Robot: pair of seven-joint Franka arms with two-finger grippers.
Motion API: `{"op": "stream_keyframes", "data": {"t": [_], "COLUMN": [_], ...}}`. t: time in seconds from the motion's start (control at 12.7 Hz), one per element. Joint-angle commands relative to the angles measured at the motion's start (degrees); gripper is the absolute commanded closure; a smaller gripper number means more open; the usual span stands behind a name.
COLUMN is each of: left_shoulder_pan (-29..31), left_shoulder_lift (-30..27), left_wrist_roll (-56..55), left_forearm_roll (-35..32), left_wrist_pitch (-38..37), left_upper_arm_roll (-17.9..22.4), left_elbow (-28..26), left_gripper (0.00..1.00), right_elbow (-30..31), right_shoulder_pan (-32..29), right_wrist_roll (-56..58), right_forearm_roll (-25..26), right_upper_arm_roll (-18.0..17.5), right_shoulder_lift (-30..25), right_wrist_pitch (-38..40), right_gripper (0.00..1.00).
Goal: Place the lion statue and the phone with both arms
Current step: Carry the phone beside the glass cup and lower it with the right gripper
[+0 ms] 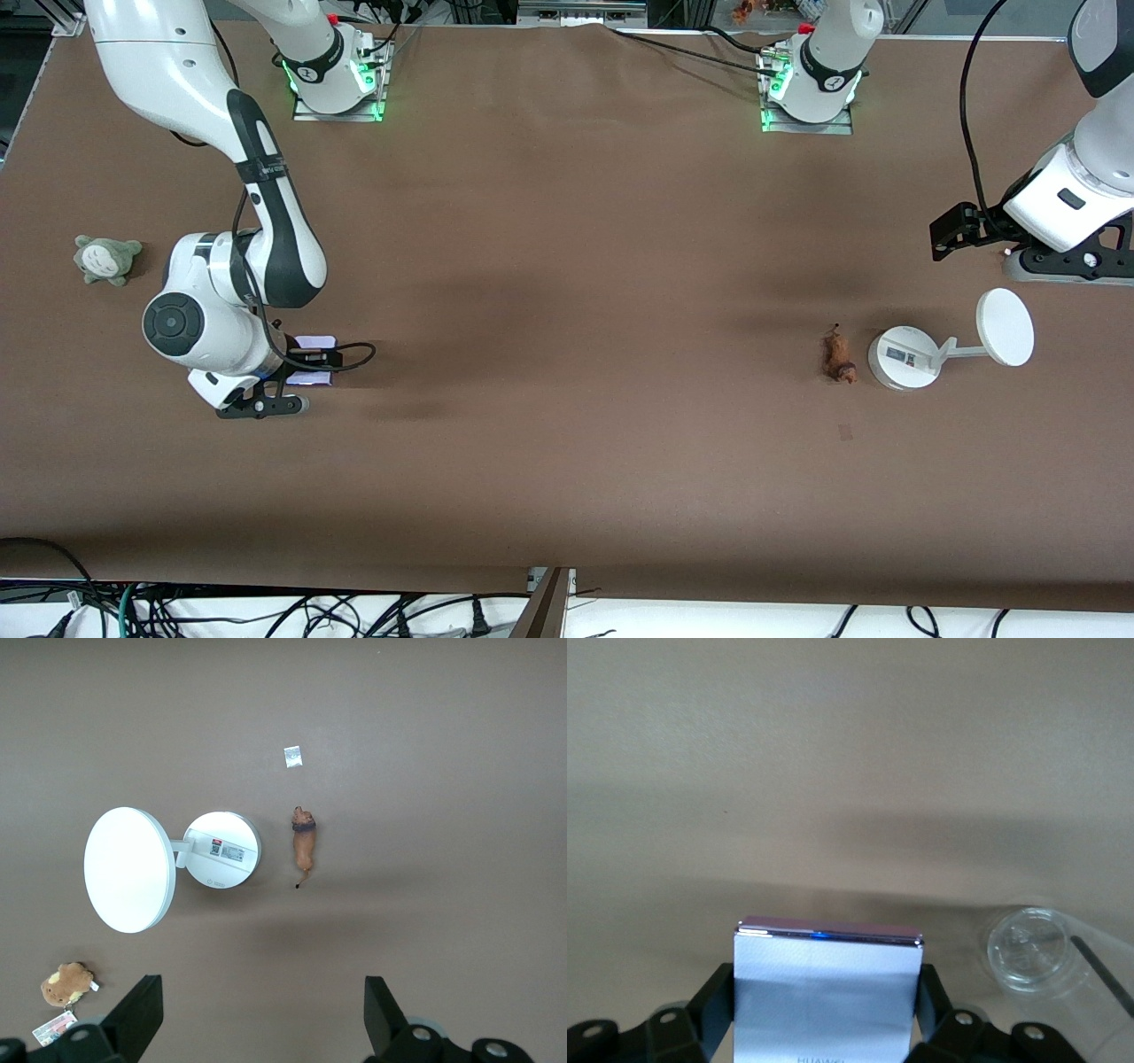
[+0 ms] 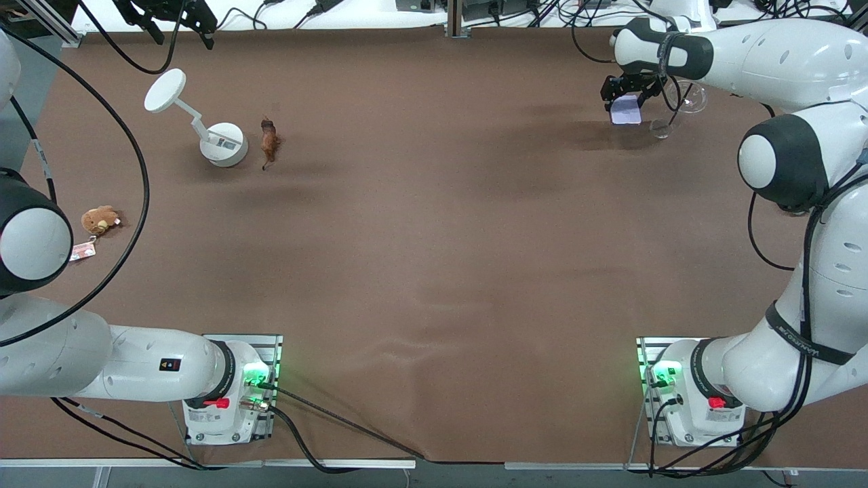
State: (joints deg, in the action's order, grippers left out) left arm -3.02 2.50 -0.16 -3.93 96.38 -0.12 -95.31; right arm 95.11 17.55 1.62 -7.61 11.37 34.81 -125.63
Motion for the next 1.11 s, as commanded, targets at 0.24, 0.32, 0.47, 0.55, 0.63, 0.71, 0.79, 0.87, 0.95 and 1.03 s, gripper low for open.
{"op": "stream_keyframes", "data": {"t": [0.24, 0.32, 0.47, 0.55, 0.63, 0.71, 0.79, 0.87, 0.95, 1.03], "left_shoulder_pan": [-0.24, -0.24, -0.24, -0.24, -0.24, -0.24, -0.24, -0.24, -0.24, -0.24], "left_shoulder_lift": [0.75, 0.75, 0.75, 0.75, 0.75, 0.75, 0.75, 0.75, 0.75, 0.75], "left_wrist_roll": [-0.10, -0.19, -0.10, -0.10, -0.10, -0.19, -0.10, -0.10, -0.10, -0.10], "left_forearm_roll": [1.47, 1.47, 1.47, 1.47, 1.39, 1.47, 1.47, 1.47, 1.47, 1.47], "left_wrist_pitch": [-1.37, -1.37, -1.37, -1.37, -1.37, -1.37, -1.37, -1.37, -1.37, -1.37], "left_upper_arm_roll": [0.30, 0.30, 0.30, 0.30, 0.30, 0.30, 0.30, 0.30, 0.30, 0.30], "left_elbow": [1.88, 1.88, 1.97, 1.97, 1.97, 1.97, 1.97, 1.97, 1.97, 1.97], "left_gripper": [0.00, 0.00, 0.00, 0.00, 0.00, 0.00, 0.00, 0.00, 0.00, 0.00], "right_elbow": [0.25, 0.25, 0.34, 0.43, 0.43, 0.43, 0.34, 0.25, 0.25, 0.25], "right_shoulder_pan": [0.12, 0.12, 0.20, 0.29, 0.29, 0.29, 0.29, 0.29, 0.21, 0.20], "right_wrist_roll": [1.46, 1.55, 1.55, 1.55, 1.55, 1.55, 1.55, 1.55, 1.55, 1.46], "right_forearm_roll": [-1.27, -1.27, -1.27, -1.18, -1.18, -1.26, -1.27, -1.27, -1.18, -1.26], "right_upper_arm_roll": [-0.30, -0.30, -0.30, -0.30, -0.30, -0.30, -0.30, -0.30, -0.30, -0.30], "right_shoulder_lift": [1.22, 2.01, 3.59, 4.47, 5.26, 5.97, 6.67, 7.11, 7.46, 7.56], "right_wrist_pitch": [-1.18, -2.24, -4.43, -5.66, -6.80, -7.95, -8.83, -9.01, -9.71, -9.98], "right_gripper": [0.91, 0.91, 0.91, 0.91, 0.91, 0.91, 0.91, 0.90, 0.83, 0.66]}}
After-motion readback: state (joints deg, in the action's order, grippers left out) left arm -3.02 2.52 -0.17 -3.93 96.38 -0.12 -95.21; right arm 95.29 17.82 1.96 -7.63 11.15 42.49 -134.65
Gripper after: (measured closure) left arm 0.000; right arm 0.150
